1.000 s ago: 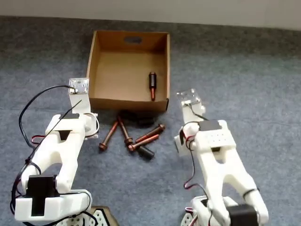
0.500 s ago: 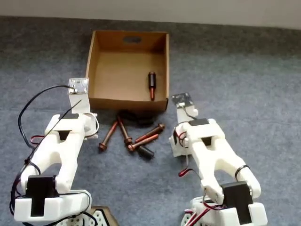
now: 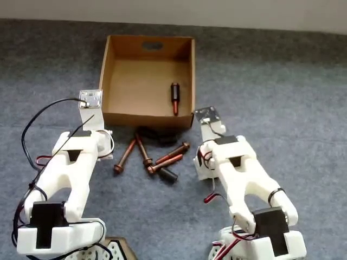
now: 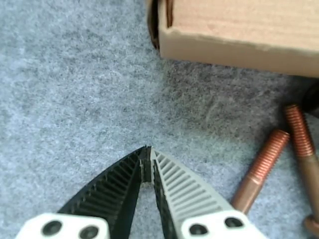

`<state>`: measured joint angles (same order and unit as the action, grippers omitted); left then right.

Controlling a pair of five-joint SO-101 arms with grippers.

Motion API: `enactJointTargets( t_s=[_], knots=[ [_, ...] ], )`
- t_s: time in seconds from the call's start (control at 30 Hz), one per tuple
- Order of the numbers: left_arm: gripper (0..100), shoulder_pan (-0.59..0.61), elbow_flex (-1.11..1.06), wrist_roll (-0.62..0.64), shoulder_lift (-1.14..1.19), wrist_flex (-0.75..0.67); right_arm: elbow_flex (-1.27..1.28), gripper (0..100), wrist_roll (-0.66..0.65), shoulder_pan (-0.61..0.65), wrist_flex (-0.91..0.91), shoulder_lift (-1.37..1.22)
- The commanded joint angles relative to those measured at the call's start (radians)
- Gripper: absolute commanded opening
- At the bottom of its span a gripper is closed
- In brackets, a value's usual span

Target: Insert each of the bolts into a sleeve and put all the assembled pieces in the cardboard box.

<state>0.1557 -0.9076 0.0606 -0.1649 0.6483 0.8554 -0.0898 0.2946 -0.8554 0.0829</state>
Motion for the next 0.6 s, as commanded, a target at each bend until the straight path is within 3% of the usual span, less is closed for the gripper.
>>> enactJointTargets(
  t_s=[0.0,0.33,0.5,0.57],
  knots=[
    [2,-0.016,0.038,-0.009,-0.001,0.002,-0.042,15.9,0.005,0.01,0.068,-0.002],
    [2,-0.016,0.038,-0.009,-0.001,0.002,-0.045,14.9,-0.005,0.01,0.084,-0.007],
    [2,-0.016,0.038,-0.009,-0.001,0.002,-0.038,0.2,-0.038,0.008,0.084,-0.001],
    [2,-0.016,0.038,-0.009,-0.001,0.002,-0.038,0.7,-0.038,0.008,0.082,0.008]
  ],
)
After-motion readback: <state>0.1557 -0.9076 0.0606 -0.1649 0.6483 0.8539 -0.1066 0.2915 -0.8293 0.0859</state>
